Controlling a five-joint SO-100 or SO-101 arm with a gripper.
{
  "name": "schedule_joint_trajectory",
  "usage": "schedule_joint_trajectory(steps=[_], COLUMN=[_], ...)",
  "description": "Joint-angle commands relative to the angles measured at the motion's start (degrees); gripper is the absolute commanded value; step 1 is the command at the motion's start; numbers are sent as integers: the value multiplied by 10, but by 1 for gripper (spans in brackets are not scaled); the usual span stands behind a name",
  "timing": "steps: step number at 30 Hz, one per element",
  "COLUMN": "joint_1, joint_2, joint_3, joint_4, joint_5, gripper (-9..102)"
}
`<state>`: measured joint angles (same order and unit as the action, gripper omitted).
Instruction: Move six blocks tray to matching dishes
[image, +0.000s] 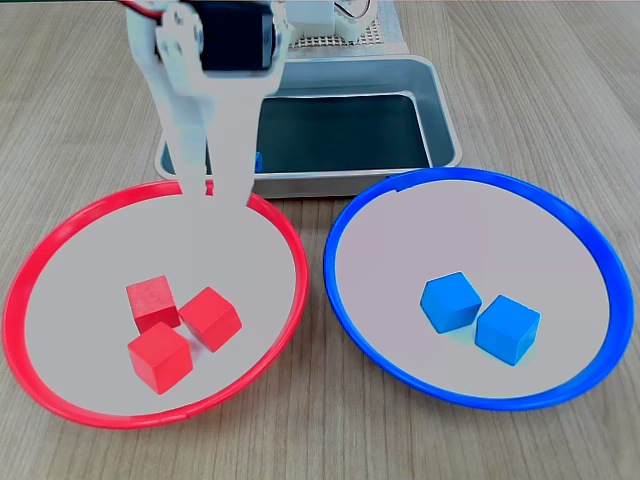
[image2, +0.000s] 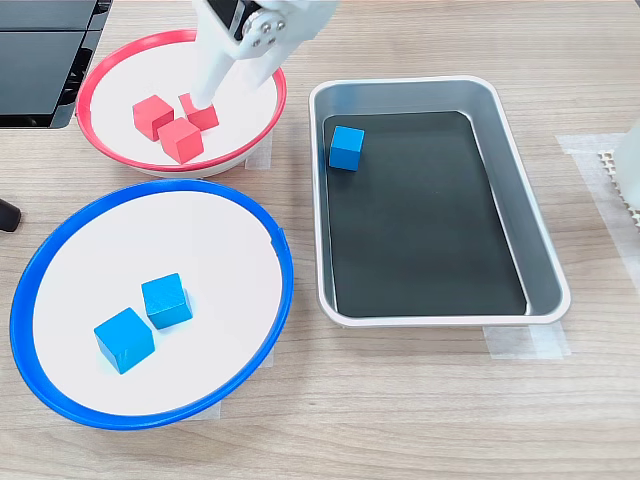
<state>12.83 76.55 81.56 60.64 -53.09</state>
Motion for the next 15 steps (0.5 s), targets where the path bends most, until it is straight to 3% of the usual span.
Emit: schedule_joint_trajectory(steps=[1,5,6,10,15], joint_1=[19,54,63,79,80], joint_2=[72,148,159,156,147], joint_3=[7,65,98,170,241], joint_4=[102,220,219,151,73], joint_5=[-137,-316,-344,-348,-377], gripper=[2,2,7,24,30])
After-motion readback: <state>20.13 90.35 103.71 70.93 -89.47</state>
